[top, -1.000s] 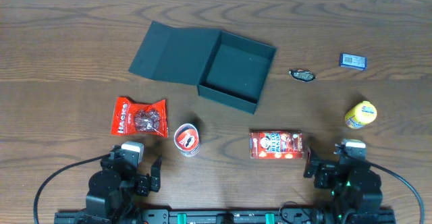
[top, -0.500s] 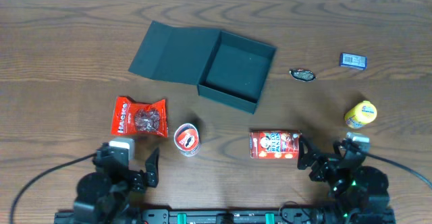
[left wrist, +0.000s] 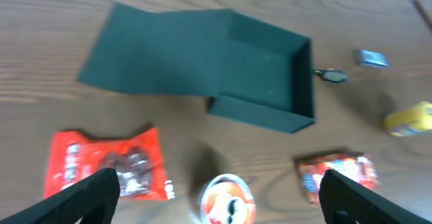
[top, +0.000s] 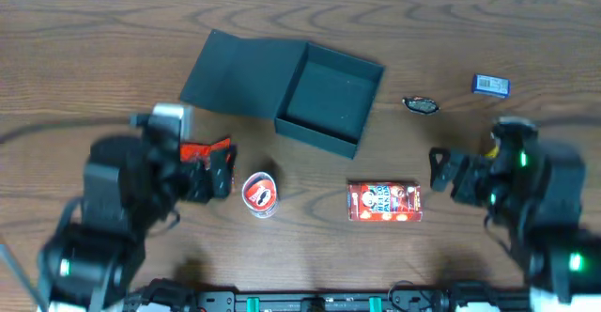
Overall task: Pack container
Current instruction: 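Move both grippers forward to the far edges of the green box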
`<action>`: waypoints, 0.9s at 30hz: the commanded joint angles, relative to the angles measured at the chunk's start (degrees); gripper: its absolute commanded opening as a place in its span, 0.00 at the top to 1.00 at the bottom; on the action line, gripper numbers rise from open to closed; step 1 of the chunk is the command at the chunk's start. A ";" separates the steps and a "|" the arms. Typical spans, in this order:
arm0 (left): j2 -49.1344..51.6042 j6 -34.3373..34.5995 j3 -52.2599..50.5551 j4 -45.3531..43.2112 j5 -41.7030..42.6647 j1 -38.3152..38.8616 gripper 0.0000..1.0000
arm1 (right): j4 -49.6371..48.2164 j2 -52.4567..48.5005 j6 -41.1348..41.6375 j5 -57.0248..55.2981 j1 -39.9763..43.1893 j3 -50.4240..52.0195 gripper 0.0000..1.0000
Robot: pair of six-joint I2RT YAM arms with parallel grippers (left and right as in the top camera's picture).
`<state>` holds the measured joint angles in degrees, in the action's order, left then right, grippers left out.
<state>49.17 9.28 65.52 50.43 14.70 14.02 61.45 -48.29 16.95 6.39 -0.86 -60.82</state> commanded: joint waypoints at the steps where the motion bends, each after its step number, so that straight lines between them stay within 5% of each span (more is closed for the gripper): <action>1: 6.84 1.42 6.84 1.57 8.37 -0.17 0.05 | 5.46 -9.18 -4.46 -0.07 -0.20 -8.96 0.01; 7: 15.91 2.32 13.66 4.13 21.07 -0.17 0.05 | 15.37 -26.29 -7.80 3.74 -0.17 -23.91 0.01; 11: 16.46 2.34 13.64 4.46 17.40 -0.17 0.05 | 13.94 -29.00 -8.17 5.75 -0.20 -24.04 0.01; 14: 18.16 11.87 14.38 6.95 6.25 -0.17 0.05 | 15.41 -31.10 -6.03 1.70 -0.26 -25.70 0.01; 17: 20.68 12.70 15.41 7.93 5.25 -0.17 0.04 | 19.10 -34.29 -4.76 -2.75 -0.33 -29.94 0.01; 27: 37.40 13.46 28.44 17.38 0.94 -0.17 0.05 | 29.94 -54.27 -4.87 -6.58 -0.33 -57.57 0.01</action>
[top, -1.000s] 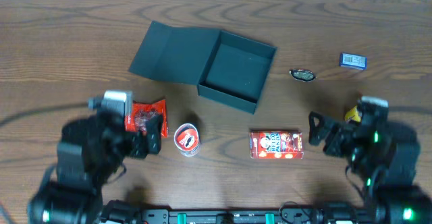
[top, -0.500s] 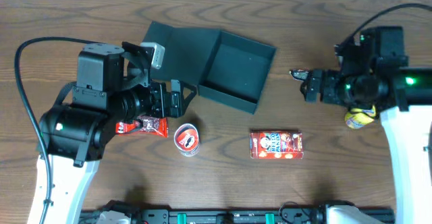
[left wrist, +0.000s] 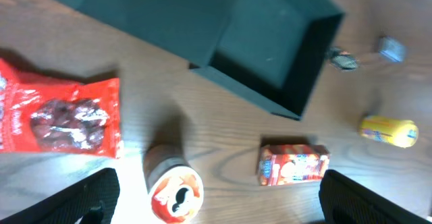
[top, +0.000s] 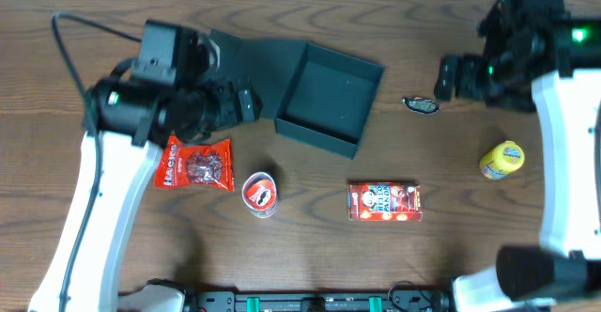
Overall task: Pack container
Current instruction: 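Move both grippers forward to the far edges of the green box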
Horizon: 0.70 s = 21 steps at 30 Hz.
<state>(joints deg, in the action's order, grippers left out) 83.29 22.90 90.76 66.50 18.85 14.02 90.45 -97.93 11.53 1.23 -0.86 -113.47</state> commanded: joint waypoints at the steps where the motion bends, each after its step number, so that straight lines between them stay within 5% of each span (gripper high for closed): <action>1: 4.46 -0.63 3.74 1.73 -3.45 -0.20 0.05 | 1.33 -6.97 0.26 -1.36 -0.35 -7.02 0.01; 10: 13.86 -2.43 4.00 4.44 -10.05 -0.20 0.05 | -0.70 -25.16 -2.75 -0.59 -2.71 -19.02 0.01; 21: 23.17 -4.42 3.93 5.57 -13.94 -0.22 0.05 | -18.27 -28.26 -0.92 -1.07 -6.84 -20.46 0.01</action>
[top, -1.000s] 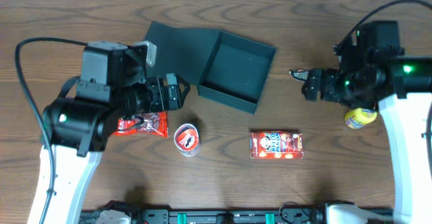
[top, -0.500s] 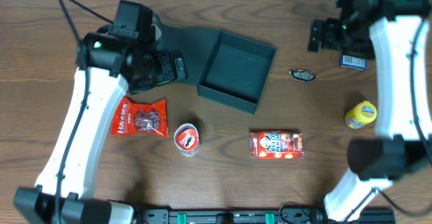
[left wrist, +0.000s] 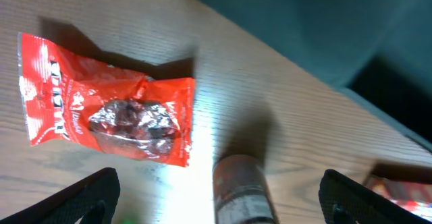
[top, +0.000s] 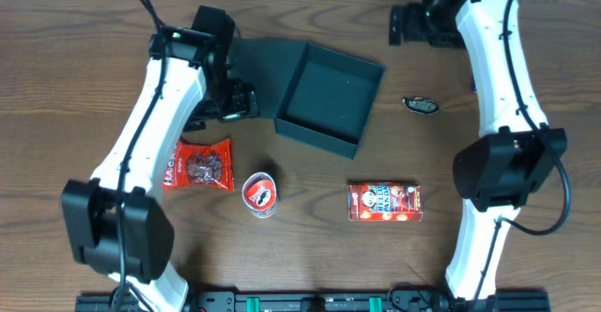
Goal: Pack container
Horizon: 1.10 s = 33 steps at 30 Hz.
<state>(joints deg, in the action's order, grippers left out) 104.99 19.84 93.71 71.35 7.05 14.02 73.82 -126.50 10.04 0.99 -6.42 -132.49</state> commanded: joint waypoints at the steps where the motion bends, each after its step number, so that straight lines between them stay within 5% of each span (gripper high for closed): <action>1: 1.86 -1.66 0.96 1.09 -2.14 -0.22 0.05 | -2.73 0.13 0.55 -0.81 -1.55 -1.44 0.01; 33: 16.96 -1.40 0.52 0.02 -6.88 -0.24 0.05 | -17.25 -13.42 -0.26 -1.84 -2.93 -1.31 0.01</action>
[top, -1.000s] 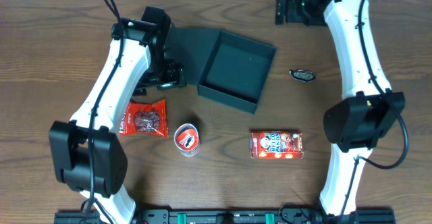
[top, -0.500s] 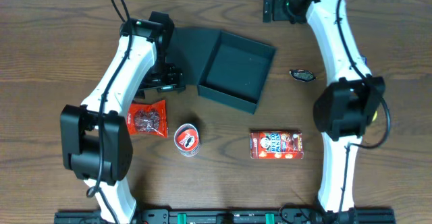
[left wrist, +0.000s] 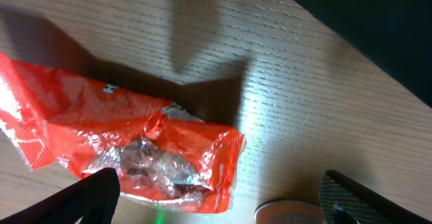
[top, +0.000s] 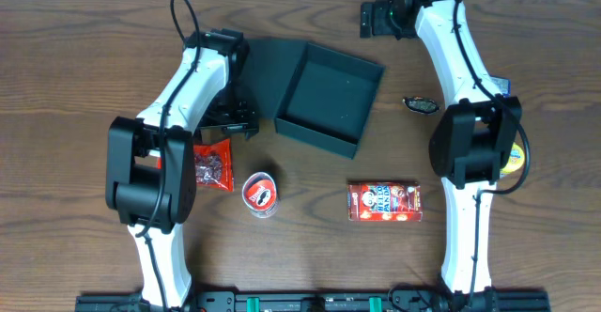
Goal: Pack container
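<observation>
The black container (top: pixel 329 96) lies open at the table's middle, its lid flap (top: pixel 249 68) spread to the left. My left gripper (top: pixel 231 124) hangs open just in front of the flap, close above the red snack bag (left wrist: pixel 128 150), whose right end lies between its fingertips (left wrist: pixel 94 193). The bag (top: pixel 214 166) is partly under the arm in the overhead view. A small red chips can (top: pixel 260 193) stands to the bag's right, its rim (left wrist: pixel 290 214) by the right finger. My right gripper (top: pixel 376 16) is at the far edge beyond the container; its jaws are not clear.
A red printed carton (top: pixel 384 201) lies front right. A small dark oval item (top: pixel 421 104) sits right of the container. A blue card (top: pixel 504 85) and a yellow object (top: pixel 514 160) are partly hidden behind the right arm.
My left gripper has come lower and nearer the red bag, which now fills the wrist view. The right gripper has shifted a little left along the far edge.
Both arms were folded low at the near edge, grippers open. Then they were raised over the mid table, the left near the lid flap. Then the left pointed at the bag and can while the right stretched to the far edge; now the left hangs close over the bag.
</observation>
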`<action>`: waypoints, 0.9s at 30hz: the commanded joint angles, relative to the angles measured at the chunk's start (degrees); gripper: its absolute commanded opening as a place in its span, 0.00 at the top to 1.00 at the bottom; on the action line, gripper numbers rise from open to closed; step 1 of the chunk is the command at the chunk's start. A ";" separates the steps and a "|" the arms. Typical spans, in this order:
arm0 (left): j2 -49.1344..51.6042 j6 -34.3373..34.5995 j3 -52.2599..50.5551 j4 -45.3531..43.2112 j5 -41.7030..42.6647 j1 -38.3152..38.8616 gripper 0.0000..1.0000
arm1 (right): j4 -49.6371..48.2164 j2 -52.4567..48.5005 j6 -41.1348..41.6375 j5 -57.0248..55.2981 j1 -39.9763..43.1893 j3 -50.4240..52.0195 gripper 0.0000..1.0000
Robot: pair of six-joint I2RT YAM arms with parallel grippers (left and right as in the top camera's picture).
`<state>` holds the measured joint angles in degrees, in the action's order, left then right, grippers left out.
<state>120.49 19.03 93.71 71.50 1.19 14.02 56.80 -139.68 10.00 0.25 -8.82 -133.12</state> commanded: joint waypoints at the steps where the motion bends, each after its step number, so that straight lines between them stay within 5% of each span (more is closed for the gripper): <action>1: 1.68 -0.59 0.52 -0.35 -1.01 -0.24 0.05 | -0.24 -0.24 -0.22 -2.54 -0.52 -0.68 0.01; 27: 1.88 -0.57 0.52 -5.16 -1.42 -0.24 0.05 | 8.26 -4.15 -1.07 -8.17 -1.66 0.33 0.01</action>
<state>121.84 19.05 93.71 66.63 0.84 14.02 64.29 -143.96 9.78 -7.51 -10.04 -132.97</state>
